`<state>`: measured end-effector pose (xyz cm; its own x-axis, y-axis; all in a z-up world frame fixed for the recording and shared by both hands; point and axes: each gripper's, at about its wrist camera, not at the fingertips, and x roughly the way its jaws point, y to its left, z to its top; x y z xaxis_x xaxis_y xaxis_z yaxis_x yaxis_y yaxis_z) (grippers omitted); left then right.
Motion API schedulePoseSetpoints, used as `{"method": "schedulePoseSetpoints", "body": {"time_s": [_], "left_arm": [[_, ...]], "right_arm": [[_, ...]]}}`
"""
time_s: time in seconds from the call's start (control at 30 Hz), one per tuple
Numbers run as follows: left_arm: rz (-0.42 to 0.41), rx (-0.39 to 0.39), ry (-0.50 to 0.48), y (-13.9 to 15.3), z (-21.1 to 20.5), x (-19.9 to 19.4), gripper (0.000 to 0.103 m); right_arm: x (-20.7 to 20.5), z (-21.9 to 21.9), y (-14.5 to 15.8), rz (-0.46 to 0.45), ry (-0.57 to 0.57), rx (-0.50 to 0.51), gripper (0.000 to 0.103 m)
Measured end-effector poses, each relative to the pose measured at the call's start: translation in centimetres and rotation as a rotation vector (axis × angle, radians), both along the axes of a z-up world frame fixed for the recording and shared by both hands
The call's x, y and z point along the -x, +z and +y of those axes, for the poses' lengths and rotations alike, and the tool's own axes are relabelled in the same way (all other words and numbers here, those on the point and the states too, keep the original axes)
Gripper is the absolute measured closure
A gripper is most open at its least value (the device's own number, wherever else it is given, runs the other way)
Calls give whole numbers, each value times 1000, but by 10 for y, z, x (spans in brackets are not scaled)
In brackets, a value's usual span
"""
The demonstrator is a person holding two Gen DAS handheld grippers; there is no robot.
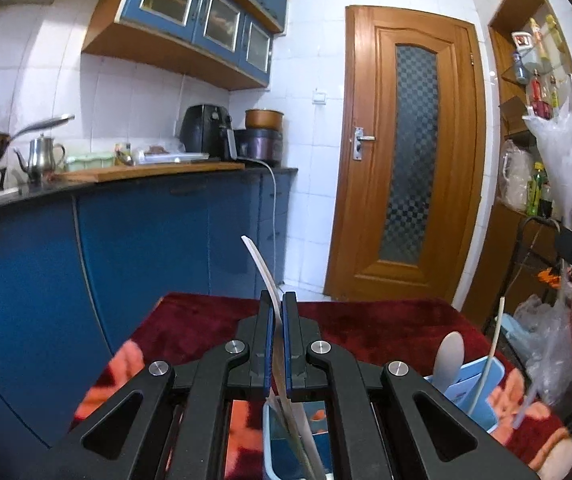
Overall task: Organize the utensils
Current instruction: 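Lift the fork and chopstick and lower both into the blue caddy, then open both grippers and withdraw them from the caddy toward the utensils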
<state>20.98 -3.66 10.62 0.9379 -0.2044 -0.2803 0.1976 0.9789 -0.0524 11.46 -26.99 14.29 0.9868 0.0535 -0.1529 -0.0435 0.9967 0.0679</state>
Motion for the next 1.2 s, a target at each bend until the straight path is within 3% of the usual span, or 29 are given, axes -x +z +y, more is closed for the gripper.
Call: {"method": "schedulePoseSetpoints", "body": {"time_s": [0.33,0.63,0.77,0.9,1.03,1.2], "left_arm": [[7,3,-28,-6,-3,4,99],[35,5,-35,-13,-7,1,99],[65,23,-41,-15,-6,-1,90],[71,23,-53,-14,-9,0,83],[73,18,-60,-13,-11,3,75],[93,4,-81,-4,-11,11,75]], "right_arm": [[-31,-2,-38,75,23,-38,97],[-32,0,-46,113,56,-18,97],[-37,-2,-52,147,73,-43,96],[-39,-4,-55,167,89,-65,81],[-37,-4,-54,163,103,-76,80],[-32,-5,-48,154,116,-95,80]]}}
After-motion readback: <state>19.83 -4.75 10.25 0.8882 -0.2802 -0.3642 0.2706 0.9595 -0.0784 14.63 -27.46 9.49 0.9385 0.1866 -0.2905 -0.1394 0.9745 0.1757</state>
